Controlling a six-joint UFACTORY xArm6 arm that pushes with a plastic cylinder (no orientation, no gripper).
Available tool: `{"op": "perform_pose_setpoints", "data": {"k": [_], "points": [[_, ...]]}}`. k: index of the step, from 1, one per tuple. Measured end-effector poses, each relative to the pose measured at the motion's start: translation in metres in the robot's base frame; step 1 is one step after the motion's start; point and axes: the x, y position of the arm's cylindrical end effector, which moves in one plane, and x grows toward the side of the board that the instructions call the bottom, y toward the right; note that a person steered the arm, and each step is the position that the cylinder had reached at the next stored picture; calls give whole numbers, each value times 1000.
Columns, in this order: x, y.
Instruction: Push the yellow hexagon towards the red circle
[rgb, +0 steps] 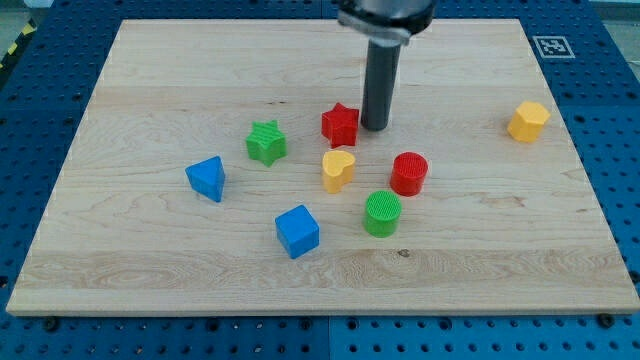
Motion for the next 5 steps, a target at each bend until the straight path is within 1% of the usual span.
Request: {"op": "perform_pose_setpoints", "data": {"k": [1,3,4,5], "points": [[-17,55],[-20,236],[-13,264],[-3,245]]}}
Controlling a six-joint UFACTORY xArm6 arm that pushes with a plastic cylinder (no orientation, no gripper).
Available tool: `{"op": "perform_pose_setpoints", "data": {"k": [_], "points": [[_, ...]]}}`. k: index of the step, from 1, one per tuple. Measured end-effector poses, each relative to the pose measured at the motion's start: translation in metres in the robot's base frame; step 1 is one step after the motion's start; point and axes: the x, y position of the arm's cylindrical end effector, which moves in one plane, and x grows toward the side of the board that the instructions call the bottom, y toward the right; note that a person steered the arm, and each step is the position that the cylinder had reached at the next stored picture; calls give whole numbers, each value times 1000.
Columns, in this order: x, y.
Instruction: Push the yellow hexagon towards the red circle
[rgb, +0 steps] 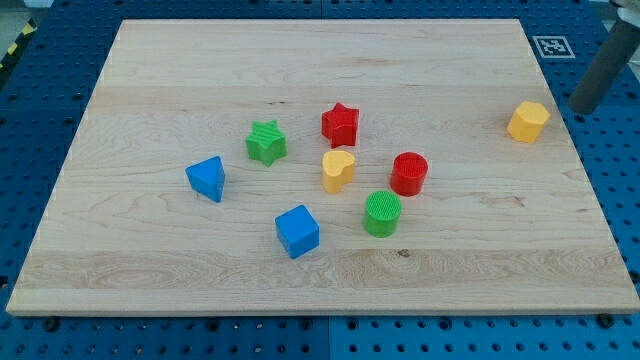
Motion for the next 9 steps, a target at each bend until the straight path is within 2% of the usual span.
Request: {"op": "perform_pose_setpoints", "data": {"k": [1,6,7,8,9], "points": [[17,-24],[21,-172],[25,-168],[47,-131],[62,-128]]}}
